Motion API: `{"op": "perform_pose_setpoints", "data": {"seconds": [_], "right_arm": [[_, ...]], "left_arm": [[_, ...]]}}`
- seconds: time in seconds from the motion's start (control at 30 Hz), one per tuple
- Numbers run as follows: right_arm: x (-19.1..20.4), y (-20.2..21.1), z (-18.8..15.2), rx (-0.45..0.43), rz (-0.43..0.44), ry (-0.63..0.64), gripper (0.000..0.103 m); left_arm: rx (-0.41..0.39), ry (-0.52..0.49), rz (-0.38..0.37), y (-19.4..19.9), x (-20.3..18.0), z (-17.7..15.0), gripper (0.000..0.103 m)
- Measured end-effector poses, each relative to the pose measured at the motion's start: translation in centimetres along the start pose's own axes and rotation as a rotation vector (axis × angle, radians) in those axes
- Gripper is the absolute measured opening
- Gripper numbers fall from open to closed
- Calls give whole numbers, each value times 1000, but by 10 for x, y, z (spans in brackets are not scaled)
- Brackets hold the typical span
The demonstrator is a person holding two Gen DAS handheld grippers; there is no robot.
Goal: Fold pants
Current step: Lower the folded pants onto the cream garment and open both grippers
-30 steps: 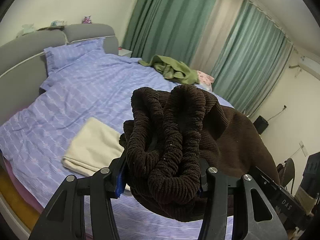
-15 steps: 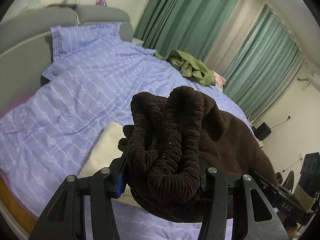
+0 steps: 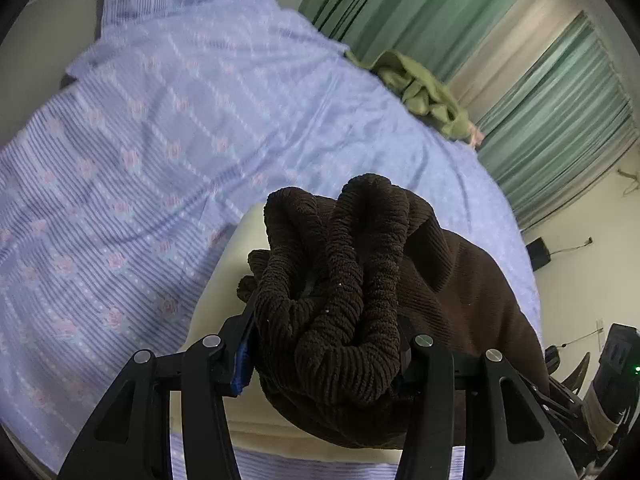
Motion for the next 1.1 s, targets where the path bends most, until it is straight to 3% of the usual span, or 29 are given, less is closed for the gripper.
{"op": "perform_pose_setpoints", "data": {"seconds": [0.27, 0.43, 0.6, 0.63, 0.87, 1.1], "right_arm": [[0, -42, -17, 66, -34, -3, 44], [-3, -53, -23, 114, -13, -28, 52], [-6, -65, -28, 167, 4, -39, 58], [-7, -66, -29, 171, 3, -37, 59], [-9, -58, -33, 182, -49, 26, 68], [-12, -14, -28, 108, -87, 66, 68]], "left_arm": [[83, 28, 5, -42, 30, -14, 51], [107, 8, 45, -46, 40, -20, 54], [127, -30, 108, -49, 48, -26, 64], [130, -30, 120, -51, 51, -25, 73], [140, -45, 234, -47, 53, -31, 96], [111, -144, 297, -1, 18, -41, 95]]}}
Point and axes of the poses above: each gripper's, at about its wrist camera, not at the fingertips, and y roughly against the way its jaws point, x to its left, z to its top, the point moved 3 cm from there along -y, roughly the way its jaws point, and after that the axes turned 4 degrees about x, right-handed, at the moved point
